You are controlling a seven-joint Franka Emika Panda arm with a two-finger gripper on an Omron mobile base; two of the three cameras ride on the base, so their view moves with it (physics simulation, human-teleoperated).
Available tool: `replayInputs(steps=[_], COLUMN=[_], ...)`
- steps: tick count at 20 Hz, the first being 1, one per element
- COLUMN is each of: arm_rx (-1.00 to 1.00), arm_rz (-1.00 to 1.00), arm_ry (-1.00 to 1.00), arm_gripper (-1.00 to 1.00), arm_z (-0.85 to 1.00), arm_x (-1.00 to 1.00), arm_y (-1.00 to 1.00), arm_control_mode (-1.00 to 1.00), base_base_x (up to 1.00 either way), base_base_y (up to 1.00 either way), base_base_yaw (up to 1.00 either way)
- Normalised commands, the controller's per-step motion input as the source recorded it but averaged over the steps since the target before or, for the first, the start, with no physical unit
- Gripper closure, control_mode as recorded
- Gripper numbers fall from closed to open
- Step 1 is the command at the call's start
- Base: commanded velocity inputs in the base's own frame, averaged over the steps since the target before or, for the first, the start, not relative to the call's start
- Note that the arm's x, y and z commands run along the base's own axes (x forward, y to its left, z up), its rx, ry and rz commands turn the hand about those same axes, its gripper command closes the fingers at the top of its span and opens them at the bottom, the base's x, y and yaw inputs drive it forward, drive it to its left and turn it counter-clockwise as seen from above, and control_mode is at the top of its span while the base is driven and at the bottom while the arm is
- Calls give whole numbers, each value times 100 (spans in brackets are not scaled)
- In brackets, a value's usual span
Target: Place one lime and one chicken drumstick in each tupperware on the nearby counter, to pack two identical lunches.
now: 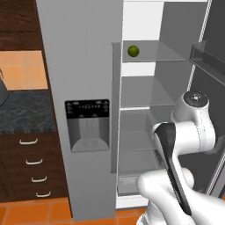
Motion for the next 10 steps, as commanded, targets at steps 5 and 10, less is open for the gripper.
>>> replayInputs(steps=[5, 10], arm_rx=[0, 0], arm_rz=[0, 0], arm_ry=[0, 0], arm_gripper=[-100, -100], arm_z=[0, 0], arm_x=[0, 0], arm_y=[0, 0], arm_control_mode=[100, 100], base_base_x=[13, 4], base_base_y=[20, -1], base_base_yaw=[-13, -2])
